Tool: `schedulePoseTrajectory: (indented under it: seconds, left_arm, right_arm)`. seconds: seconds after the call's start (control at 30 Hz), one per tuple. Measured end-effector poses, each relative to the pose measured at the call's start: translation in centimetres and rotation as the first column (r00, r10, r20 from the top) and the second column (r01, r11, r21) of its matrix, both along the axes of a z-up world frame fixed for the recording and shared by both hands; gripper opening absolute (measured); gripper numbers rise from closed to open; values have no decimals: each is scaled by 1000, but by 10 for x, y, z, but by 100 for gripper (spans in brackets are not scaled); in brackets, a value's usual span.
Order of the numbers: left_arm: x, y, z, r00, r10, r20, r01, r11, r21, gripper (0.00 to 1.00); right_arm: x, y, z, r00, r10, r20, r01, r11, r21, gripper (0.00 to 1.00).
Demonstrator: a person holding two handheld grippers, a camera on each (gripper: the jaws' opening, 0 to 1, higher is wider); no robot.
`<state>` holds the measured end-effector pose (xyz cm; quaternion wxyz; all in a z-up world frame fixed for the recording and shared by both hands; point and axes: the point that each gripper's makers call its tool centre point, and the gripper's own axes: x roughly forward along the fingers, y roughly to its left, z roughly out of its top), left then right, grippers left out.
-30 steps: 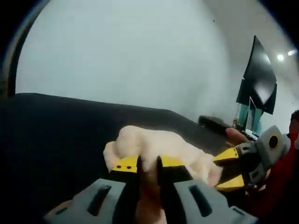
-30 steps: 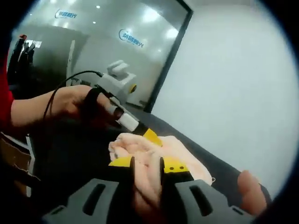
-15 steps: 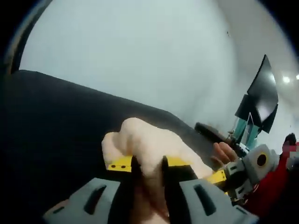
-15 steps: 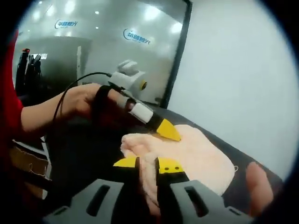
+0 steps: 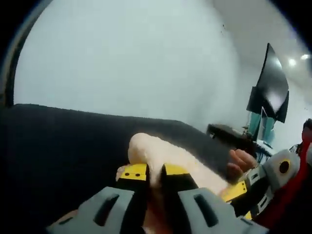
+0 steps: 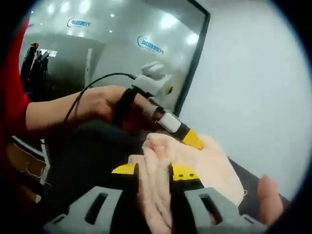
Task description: Fold the towel on the table until its edges align and the towel forms a compact rectangular stack.
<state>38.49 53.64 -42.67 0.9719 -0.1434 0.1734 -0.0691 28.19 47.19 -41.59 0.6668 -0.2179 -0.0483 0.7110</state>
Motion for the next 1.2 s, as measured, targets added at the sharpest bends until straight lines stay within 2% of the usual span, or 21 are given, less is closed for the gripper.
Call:
schedulePoseTrajectory:
  seconds: [0.03, 0.1, 0.17, 0.23, 0.27, 0.33, 0.37, 0.4, 0.47, 0.5, 0.6, 0.7, 0.77, 0.8, 0.87, 0.93, 1.0, 1.07, 1.13, 1.17, 1.2]
  left_arm:
    - [-1, 2, -1, 1000, 12, 26, -11, 1000, -12, 19]
    - [-8, 5, 11, 996, 29, 89, -20, 994, -103, 26]
    - [-17, 20, 21, 985, 84, 148, -73, 994, -77, 32]
    - [-21, 20, 22, 983, 77, 168, -71, 997, -40, 32]
    - [-21, 18, 19, 984, 67, 165, -62, 997, -40, 32]
    - [-17, 5, 9, 990, 25, 139, -23, 1000, -12, 33]
    - [-15, 3, 3, 993, 16, 119, -17, 1000, 9, 33]
    - [-13, 5, -2, 994, 16, 106, -20, 999, 34, 33]
    - [-11, 6, -5, 994, 20, 106, -24, 999, 41, 33]
    - [-10, 7, -7, 995, 24, 100, -27, 999, 29, 33]
    - [-8, 10, -12, 996, 18, 93, -19, 1000, 13, 35]
    - [-10, 10, -17, 996, 31, 81, -31, 1000, 3, 36]
    - [-11, 13, -13, 994, 30, 101, -32, 999, 17, 36]
    - [-14, 13, -9, 993, 25, 116, -28, 999, 24, 36]
    - [-20, 24, 8, 980, 67, 190, -71, 997, 16, 35]
    - [-26, 27, 11, 977, 63, 202, -70, 997, 26, 35]
    - [-27, 29, 10, 978, 57, 199, -67, 997, 44, 35]
    - [-29, 33, 10, 978, 68, 197, -79, 996, 50, 35]
    - [-31, 37, 16, 975, 78, 209, -92, 994, 55, 34]
    - [-31, 40, 23, 970, 85, 227, -104, 992, 73, 33]
    - [-31, 43, 33, 962, 88, 257, -118, 987, 104, 34]
  right_arm:
    - [13, -11, -7, 1000, 7, 12, -8, 999, 34, 22]
    - [14, -20, 4, 1000, 13, -5, -13, 997, 74, 21]
    - [16, -25, 23, 998, 11, -57, -3, 991, 135, 21]
    - [11, -22, 42, 998, 55, -27, -48, 977, 209, 21]
    - [7, -19, 45, 997, 78, -11, -74, 973, 217, 21]
    - [6, -7, 38, 995, 81, 58, -91, 978, 187, 23]
    - [6, 10, 29, 995, 79, 58, -87, 984, 159, 23]
    - [10, 15, 16, 996, 67, 61, -73, 992, 106, 24]
    - [10, 8, -14, 997, 66, 44, -64, 997, -31, 18]
    - [5, 5, -22, 995, 84, 52, -81, 995, -52, 17]
    - [2, -3, -25, 987, 94, 133, -91, 995, -29, 19]
    - [-2, 3, -29, 980, 100, 173, -95, 995, -34, 21]
    - [2, 3, -23, 978, 97, 184, -98, 995, -7, 21]
    - [1, 3, -14, 985, 91, 144, -96, 995, 31, 22]
    - [3, 1, 8, 995, 74, 64, -80, 992, 101, 21]
    - [1, 4, 24, 993, 107, 50, -114, 982, 153, 21]
    - [0, 10, 16, 992, 117, 55, -123, 986, 109, 21]
    - [2, 18, -2, 993, 109, 35, -111, 993, 42, 21]
    - [3, 18, -32, 992, 120, -50, -123, 989, -78, 20]
    - [4, 21, -28, 991, 123, -44, -125, 991, -44, 21]
    - [4, 19, -14, 988, 136, -73, -135, 991, 27, 20]
